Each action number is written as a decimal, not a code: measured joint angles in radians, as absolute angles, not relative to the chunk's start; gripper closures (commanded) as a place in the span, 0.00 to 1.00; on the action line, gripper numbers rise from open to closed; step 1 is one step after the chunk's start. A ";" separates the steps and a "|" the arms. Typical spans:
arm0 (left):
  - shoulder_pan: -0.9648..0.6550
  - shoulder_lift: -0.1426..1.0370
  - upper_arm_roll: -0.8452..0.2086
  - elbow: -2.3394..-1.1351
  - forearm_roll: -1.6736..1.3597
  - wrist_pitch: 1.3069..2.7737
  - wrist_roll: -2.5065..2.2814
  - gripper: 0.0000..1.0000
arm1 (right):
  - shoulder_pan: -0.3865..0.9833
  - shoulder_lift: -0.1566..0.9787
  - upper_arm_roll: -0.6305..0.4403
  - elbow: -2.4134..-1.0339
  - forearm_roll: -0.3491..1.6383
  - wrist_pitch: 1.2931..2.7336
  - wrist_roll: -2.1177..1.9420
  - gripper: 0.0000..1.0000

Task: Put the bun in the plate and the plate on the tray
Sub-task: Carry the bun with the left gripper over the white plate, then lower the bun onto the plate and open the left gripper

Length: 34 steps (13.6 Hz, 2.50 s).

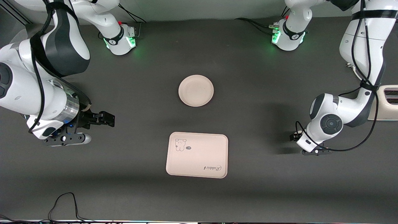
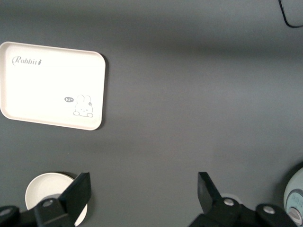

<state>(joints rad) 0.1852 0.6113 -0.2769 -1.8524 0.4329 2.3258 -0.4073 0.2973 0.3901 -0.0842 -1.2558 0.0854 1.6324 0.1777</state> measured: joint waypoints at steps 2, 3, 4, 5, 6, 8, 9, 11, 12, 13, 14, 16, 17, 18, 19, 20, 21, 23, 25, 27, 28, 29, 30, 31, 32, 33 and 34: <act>0.185 0.608 -0.277 -1.862 0.433 2.326 -0.408 0.69 | 0.297 0.400 -0.084 -1.245 0.086 1.631 0.178 0.00; 0.185 0.608 -0.277 -1.868 0.433 2.326 -0.408 0.74 | 0.296 0.403 -0.084 -1.244 0.086 1.631 0.178 0.00; 0.185 0.606 -0.277 -1.872 0.433 2.327 -0.408 0.75 | 0.295 0.406 -0.085 -1.243 0.086 1.631 0.178 0.00; 0.185 0.603 -0.278 -1.874 0.433 2.327 -0.409 0.76 | 0.295 0.407 -0.086 -1.243 0.086 1.631 0.178 0.00; 0.185 0.597 -0.280 -1.874 0.430 2.326 -0.411 0.76 | 0.295 0.408 -0.086 -1.243 0.086 1.631 0.178 0.00; 0.186 0.565 -0.299 -1.872 0.387 2.287 -0.416 0.76 | 0.294 0.409 -0.087 -1.243 0.086 1.630 0.178 0.00; 0.186 0.533 -0.322 -1.865 0.346 2.224 -0.417 0.76 | 0.293 0.409 -0.088 -1.243 0.086 1.630 0.178 0.00; 0.185 0.438 -0.392 -1.835 0.225 2.066 -0.439 0.76 | 0.291 0.410 -0.088 -1.243 0.086 1.630 0.178 0.00; 0.183 0.377 -0.435 -1.820 0.156 2.000 -0.469 0.76 | 0.291 0.410 -0.089 -1.243 0.086 1.630 0.178 0.00; 0.181 0.315 -0.482 -1.812 0.098 1.951 -0.514 0.76 | 0.290 0.411 -0.089 -1.243 0.086 1.629 0.178 0.00; 0.176 0.250 -0.543 -1.810 0.051 1.911 -0.591 0.76 | 0.290 0.411 -0.089 -1.243 0.086 1.629 0.178 0.00; 0.159 0.176 -0.682 -1.818 0.017 1.895 -0.812 0.76 | 0.290 0.411 -0.089 -1.243 0.086 1.629 0.178 0.00; 0.135 0.167 -0.743 -1.827 0.017 1.920 -0.937 0.76 | 0.289 0.411 -0.089 -1.243 0.086 1.629 0.178 0.00; 0.090 0.172 -0.781 -1.839 0.018 1.973 -1.053 0.75 | 0.289 0.411 -0.090 -1.243 0.086 1.629 0.178 0.00; 0.030 0.183 -0.794 -1.853 0.021 2.031 -1.150 0.75 | 0.288 0.411 -0.091 -1.243 0.086 1.629 0.178 0.00; -0.030 0.201 -0.796 -1.864 0.033 2.080 -1.229 0.75 | 0.288 0.411 -0.091 -1.243 0.086 1.629 0.178 0.00; -0.090 0.230 -0.796 -1.872 0.060 2.124 -1.306 0.75 | 0.287 0.411 -0.092 -1.243 0.086 1.629 0.178 0.00; -0.180 0.306 -0.793 -1.882 0.138 2.205 -1.440 0.75 | 0.287 0.412 -0.093 -1.243 0.086 1.629 0.178 0.00; -0.234 0.407 -0.787 -1.887 0.238 2.281 -1.543 0.75 | 0.286 0.412 -0.094 -1.243 0.086 1.629 0.178 0.00; -0.277 0.511 -0.772 -1.888 0.382 2.335 -1.661 0.75 | 0.286 0.413 -0.095 -1.243 0.086 1.629 0.178 0.00; -0.300 0.556 -0.759 -1.888 0.452 2.347 -1.720 0.74 | 0.286 0.413 -0.095 -1.243 0.086 1.629 0.178 0.00; -0.320 0.598 -0.748 -1.887 0.504 2.354 -1.763 0.73 | 0.286 0.413 -0.095 -1.243 0.086 1.629 0.178 0.00; -0.332 0.631 -0.742 -1.885 0.533 2.359 -1.785 0.71 | 0.286 0.413 -0.095 -1.243 0.086 1.629 0.178 0.00; -0.339 0.656 -0.737 -1.883 0.545 2.365 -1.792 0.71 | 0.286 0.413 -0.095 -1.243 0.086 1.629 0.178 0.00; -0.344 0.669 -0.730 -1.879 0.552 2.366 -1.793 0.66 | 0.286 0.413 -0.095 -1.243 0.086 1.629 0.178 0.00; -0.348 0.674 -0.723 -1.875 0.557 2.366 -1.793 0.48 | 0.286 0.413 -0.095 -1.243 0.086 1.629 0.178 0.00; -0.348 0.675 -0.719 -1.874 0.558 2.366 -1.793 0.03 | 0.286 0.413 -0.095 -1.243 0.086 1.629 0.178 0.00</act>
